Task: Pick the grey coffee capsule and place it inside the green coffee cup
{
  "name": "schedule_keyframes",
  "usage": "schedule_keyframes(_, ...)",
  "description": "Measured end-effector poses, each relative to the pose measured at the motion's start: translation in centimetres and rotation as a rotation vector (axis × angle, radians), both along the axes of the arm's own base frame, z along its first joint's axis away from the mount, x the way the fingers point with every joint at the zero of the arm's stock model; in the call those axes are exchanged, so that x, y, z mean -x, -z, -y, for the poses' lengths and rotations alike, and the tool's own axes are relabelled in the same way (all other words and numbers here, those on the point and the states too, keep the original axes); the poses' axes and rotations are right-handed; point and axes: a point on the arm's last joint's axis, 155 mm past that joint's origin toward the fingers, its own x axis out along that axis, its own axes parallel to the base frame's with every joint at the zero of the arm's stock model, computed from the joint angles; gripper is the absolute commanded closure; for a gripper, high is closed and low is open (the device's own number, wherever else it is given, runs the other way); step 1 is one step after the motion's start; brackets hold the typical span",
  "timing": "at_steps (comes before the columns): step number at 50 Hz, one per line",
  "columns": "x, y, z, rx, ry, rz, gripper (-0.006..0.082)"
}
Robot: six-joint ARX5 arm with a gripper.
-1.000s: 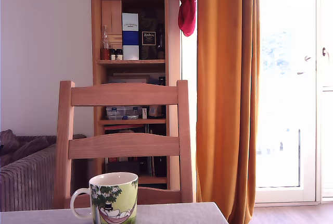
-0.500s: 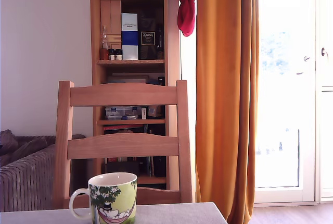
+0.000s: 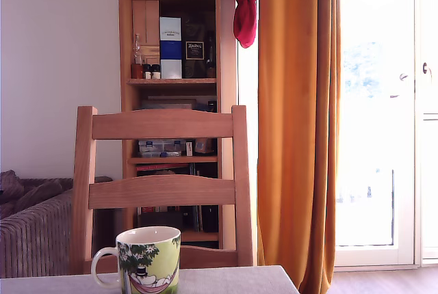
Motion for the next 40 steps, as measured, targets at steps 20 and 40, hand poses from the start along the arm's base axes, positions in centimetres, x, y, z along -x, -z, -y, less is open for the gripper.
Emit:
schedule_keyframes(20, -2.1, -0.4, 0.8, -0.152, 0.094, 0.012, 0.0099)
schedule_keyframes(40, -3.4, 3.6, -0.1, -0.328, 0.109, -0.050, 0.0098)
